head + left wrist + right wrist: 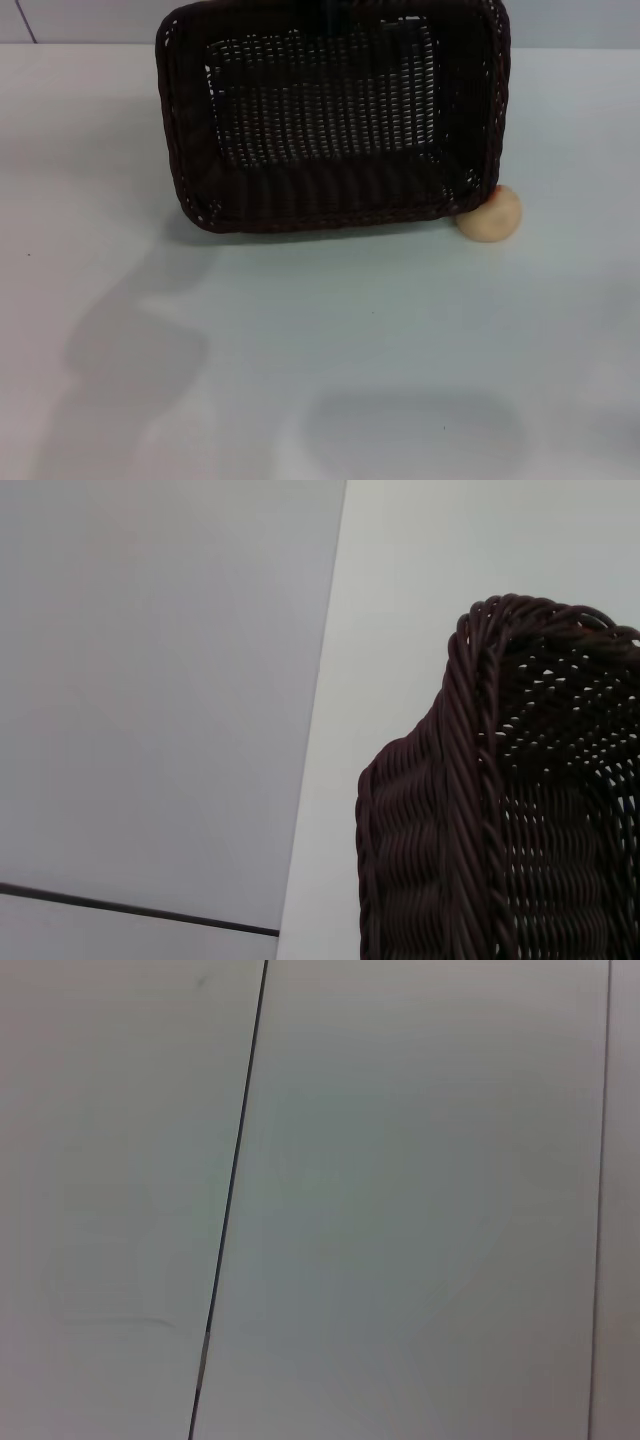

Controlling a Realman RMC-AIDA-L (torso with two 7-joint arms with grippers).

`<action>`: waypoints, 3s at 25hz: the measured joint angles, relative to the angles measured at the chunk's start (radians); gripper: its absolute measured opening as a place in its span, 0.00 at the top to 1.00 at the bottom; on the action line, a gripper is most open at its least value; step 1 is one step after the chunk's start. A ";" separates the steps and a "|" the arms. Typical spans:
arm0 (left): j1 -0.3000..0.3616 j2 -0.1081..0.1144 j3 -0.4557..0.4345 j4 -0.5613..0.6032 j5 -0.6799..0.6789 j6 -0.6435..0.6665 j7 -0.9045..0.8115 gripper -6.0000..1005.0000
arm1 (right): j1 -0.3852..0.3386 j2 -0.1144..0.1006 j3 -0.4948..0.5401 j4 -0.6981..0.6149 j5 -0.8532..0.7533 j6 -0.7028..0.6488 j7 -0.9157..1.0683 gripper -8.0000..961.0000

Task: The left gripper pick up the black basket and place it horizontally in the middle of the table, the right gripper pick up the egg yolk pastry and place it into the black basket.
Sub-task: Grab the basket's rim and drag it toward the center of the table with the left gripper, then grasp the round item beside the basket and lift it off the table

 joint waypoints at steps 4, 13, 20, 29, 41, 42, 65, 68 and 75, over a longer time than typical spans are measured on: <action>0.000 0.000 0.001 -0.002 0.002 -0.010 0.006 0.80 | 0.001 0.000 0.000 0.001 0.000 0.000 0.000 0.24; -0.032 -0.002 -0.008 0.072 -0.007 0.019 0.053 0.79 | 0.002 0.001 0.000 0.002 0.000 0.000 -0.001 0.24; -0.089 -0.007 0.004 0.217 -0.012 0.104 0.077 0.78 | 0.002 0.002 0.000 0.001 0.000 0.000 -0.001 0.24; -0.090 -0.011 0.011 0.243 -0.056 0.154 0.081 0.77 | -0.005 0.002 -0.002 0.000 0.000 0.002 -0.013 0.24; -0.066 -0.012 0.103 0.227 -0.091 0.293 0.049 0.60 | -0.003 0.000 -0.001 -0.007 0.000 0.030 -0.014 0.24; -0.066 -0.012 0.103 0.227 -0.091 0.293 0.049 0.56 | -0.003 0.000 -0.001 -0.007 0.000 0.030 -0.014 0.24; 0.468 -0.011 0.288 -0.102 -0.395 1.105 -0.184 0.23 | 0.053 -0.003 0.000 -0.026 0.000 0.056 -0.005 0.24; 0.583 -0.008 0.377 -0.129 -0.472 1.347 -0.212 0.22 | 0.066 -0.002 -0.001 -0.026 -0.002 0.060 -0.004 0.24; 0.743 -0.003 0.547 -0.058 -0.479 1.711 -0.359 0.23 | 0.084 -0.001 -0.008 -0.022 -0.007 0.062 0.009 0.24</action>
